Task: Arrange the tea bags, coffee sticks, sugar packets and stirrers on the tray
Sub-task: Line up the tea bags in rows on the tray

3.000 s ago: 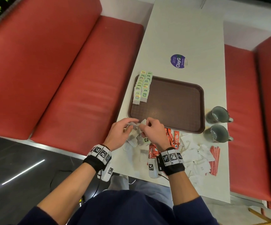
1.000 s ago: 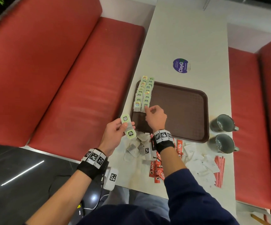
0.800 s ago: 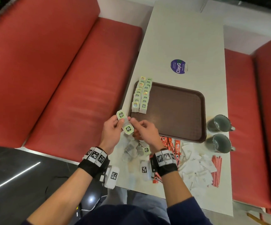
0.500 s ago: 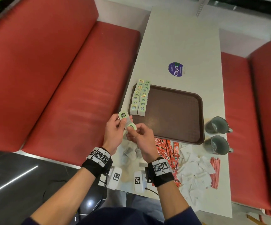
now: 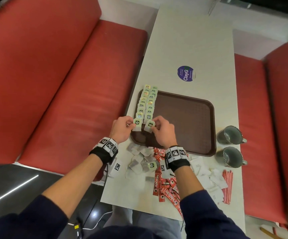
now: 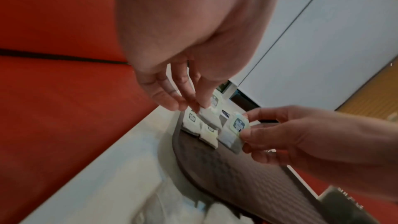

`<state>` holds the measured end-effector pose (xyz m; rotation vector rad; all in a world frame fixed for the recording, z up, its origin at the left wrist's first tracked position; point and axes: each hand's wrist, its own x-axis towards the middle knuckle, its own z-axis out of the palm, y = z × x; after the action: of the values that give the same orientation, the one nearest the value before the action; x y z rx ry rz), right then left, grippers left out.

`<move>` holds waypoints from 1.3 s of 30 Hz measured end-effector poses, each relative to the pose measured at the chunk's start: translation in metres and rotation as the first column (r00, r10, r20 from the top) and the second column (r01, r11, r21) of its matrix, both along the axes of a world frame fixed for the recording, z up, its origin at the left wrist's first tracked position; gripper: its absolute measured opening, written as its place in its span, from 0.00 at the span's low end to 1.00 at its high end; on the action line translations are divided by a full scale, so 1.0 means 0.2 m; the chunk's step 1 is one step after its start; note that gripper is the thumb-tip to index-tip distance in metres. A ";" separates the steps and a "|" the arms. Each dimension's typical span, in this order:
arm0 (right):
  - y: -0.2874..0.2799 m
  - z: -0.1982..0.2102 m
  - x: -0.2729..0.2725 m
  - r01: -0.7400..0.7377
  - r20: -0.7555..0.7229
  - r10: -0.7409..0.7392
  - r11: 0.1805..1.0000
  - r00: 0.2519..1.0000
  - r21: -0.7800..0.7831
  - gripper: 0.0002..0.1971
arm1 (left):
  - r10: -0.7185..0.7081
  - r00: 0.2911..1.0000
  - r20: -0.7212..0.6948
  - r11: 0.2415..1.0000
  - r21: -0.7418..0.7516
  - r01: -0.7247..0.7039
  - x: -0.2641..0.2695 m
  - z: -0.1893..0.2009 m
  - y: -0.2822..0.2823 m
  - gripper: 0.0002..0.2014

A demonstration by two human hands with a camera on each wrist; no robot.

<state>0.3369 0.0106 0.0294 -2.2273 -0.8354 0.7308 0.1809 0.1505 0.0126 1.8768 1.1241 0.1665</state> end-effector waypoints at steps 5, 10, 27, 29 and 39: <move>0.11 -0.05 0.05 -0.069 0.020 0.071 0.992 0.997 -0.107 0.12 | -0.064 0.996 -0.060 0.997 0.049 0.067 0.09 -0.08 0.06 0.05; 0.15 -0.10 0.05 -0.041 0.033 0.047 0.983 0.998 -0.177 0.10 | -0.081 0.996 -0.031 0.990 0.114 0.084 0.12 -0.14 0.07 0.06; 0.11 -0.16 -0.05 0.090 0.091 -0.086 0.995 0.992 -0.036 0.15 | -0.175 0.984 -0.017 0.911 0.376 0.168 0.09 -0.17 -0.02 0.15; 0.11 -0.18 -0.07 0.084 0.088 -0.080 0.996 0.993 -0.039 0.15 | -0.223 0.971 -0.084 0.878 0.415 0.238 0.07 -0.19 -0.03 0.16; 0.15 -0.19 -0.11 0.092 0.131 -0.086 0.995 0.988 -0.038 0.21 | -0.273 0.933 -0.235 0.785 0.506 0.357 0.11 -0.19 0.02 0.21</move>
<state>0.3155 0.0400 -0.0084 -2.3558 -0.7824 0.5728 0.2036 0.1542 -0.0259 2.6014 0.8897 0.1661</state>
